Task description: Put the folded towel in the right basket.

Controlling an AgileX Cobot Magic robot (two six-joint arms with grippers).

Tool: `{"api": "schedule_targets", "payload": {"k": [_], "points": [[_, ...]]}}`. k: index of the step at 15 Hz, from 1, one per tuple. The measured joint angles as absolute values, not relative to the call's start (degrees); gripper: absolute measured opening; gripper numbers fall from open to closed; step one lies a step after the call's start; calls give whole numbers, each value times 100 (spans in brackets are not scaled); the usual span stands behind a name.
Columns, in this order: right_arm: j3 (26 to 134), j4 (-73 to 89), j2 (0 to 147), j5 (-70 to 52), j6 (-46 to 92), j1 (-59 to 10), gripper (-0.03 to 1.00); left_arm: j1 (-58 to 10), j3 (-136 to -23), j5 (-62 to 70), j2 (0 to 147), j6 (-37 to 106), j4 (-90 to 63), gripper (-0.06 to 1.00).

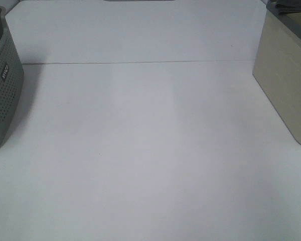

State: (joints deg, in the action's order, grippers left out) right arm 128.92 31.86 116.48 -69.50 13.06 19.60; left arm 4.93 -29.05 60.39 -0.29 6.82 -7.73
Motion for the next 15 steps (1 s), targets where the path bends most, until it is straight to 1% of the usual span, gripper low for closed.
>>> {"api": "schedule_targets", "payload": {"k": [2, 3, 4, 5, 6, 7, 8, 9, 11, 12, 15], "points": [[12892, 2922, 11711, -6950, 1301, 2298, 5, 493, -2905, 6039, -29, 682, -773, 99], [12892, 2676, 11757, -6950, 1278, 2355, 9, 493, -2905, 6039, -29, 682, -773, 99], [12892, 2498, 11820, -6950, 1249, 2372, 21, 493, -2905, 6039, -29, 682, -762, 99], [12892, 2447, 11877, -6950, 1249, 2378, 41, 493, -2905, 6039, -29, 682, -756, 99], [12892, 2441, 11935, -6950, 1295, 2378, 75, 493, -2905, 6039, -29, 682, -756, 99], [12892, 2441, 11952, -6950, 1312, 2378, 88, 493, -2905, 6039, -29, 682, -756, 99], [12892, 2464, 11952, -6950, 1312, 2378, 94, 493, -2905, 6039, -29, 682, -756, 99], [12892, 2492, 11952, -6950, 1335, 2378, 96, 493, -2905, 6039, -29, 682, -756, 99], [12892, 2424, 11946, -6950, 1444, 2280, 97, 493, -2905, 6039, -29, 682, -756, 99], [12892, 2206, 11889, -6950, 1398, 2080, 98, 493, -2905, 6039, -29, 682, -756, 99], [12892, 1375, 11562, -6956, 1003, 1089, 98, 493, -2905, 6039, -29, 682, -751, 99]]}}
